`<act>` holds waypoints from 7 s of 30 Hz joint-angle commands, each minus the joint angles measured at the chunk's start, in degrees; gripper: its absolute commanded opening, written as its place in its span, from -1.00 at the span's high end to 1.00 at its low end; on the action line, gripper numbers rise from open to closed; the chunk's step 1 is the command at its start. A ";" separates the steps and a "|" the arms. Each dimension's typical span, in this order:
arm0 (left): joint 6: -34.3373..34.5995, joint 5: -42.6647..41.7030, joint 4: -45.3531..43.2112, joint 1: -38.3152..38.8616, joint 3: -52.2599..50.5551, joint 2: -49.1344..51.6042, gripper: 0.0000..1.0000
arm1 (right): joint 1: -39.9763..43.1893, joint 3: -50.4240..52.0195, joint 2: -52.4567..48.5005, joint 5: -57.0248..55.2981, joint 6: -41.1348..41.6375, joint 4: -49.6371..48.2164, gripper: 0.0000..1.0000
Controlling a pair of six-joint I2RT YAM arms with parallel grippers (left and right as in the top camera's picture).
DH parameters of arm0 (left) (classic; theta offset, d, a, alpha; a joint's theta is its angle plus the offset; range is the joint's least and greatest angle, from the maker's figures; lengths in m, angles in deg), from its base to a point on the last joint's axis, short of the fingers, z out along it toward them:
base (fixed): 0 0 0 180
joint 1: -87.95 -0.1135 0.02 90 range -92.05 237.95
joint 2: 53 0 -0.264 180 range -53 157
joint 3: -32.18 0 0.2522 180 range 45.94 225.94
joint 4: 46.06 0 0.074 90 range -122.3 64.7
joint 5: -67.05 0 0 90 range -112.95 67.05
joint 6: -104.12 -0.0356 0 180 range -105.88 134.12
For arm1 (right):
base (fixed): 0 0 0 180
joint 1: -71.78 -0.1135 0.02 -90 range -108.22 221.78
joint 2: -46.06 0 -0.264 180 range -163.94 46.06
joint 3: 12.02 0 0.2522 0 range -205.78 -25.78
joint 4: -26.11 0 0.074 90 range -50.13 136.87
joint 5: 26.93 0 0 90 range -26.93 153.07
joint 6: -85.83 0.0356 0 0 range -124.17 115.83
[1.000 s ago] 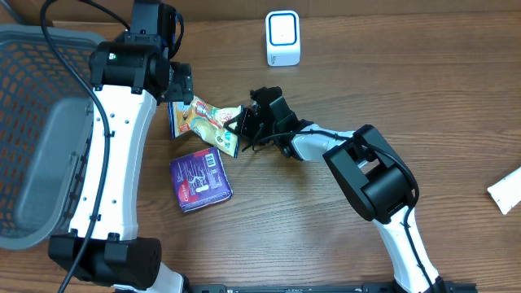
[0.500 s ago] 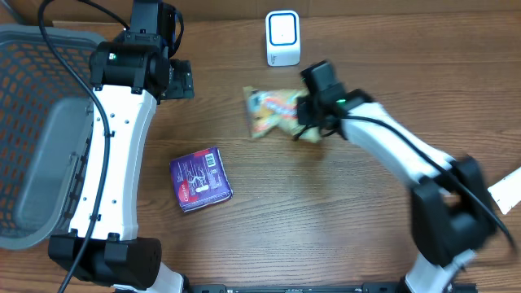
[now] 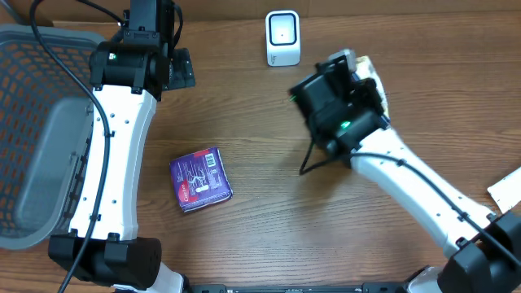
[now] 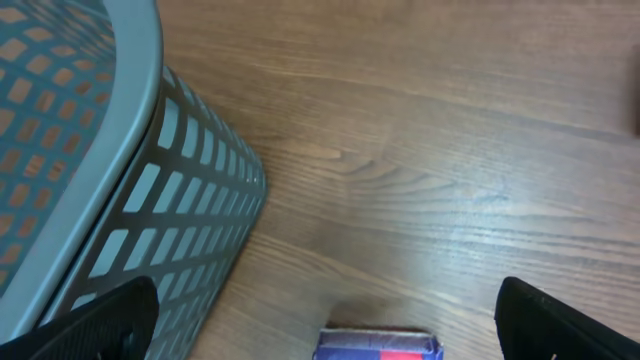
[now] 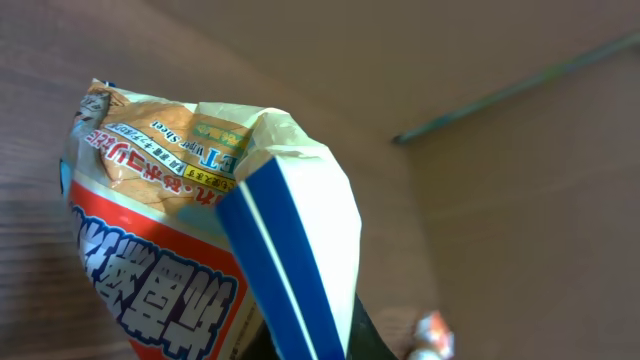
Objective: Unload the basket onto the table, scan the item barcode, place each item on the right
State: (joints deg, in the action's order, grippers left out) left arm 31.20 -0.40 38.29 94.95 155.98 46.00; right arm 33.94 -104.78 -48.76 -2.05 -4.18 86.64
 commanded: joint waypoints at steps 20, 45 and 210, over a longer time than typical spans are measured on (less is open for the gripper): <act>1.81 -0.11 -0.13 -0.39 1.07 0.00 -0.99 | -36.65 16.98 -15.91 9.18 0.98 3.91 0.69; 1.84 -0.15 1.36 -0.39 1.07 0.00 -1.00 | -32.44 -1.75 0.46 49.13 34.80 22.80 -1.00; 1.79 -3.08 5.86 -0.33 0.94 0.00 -0.99 | 18.60 -14.62 -21.31 -4.57 -13.29 -25.59 0.93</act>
State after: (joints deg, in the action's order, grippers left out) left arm 32.20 -3.46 44.23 94.95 155.98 46.03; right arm 48.30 -119.99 -69.48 2.67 -38.98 50.66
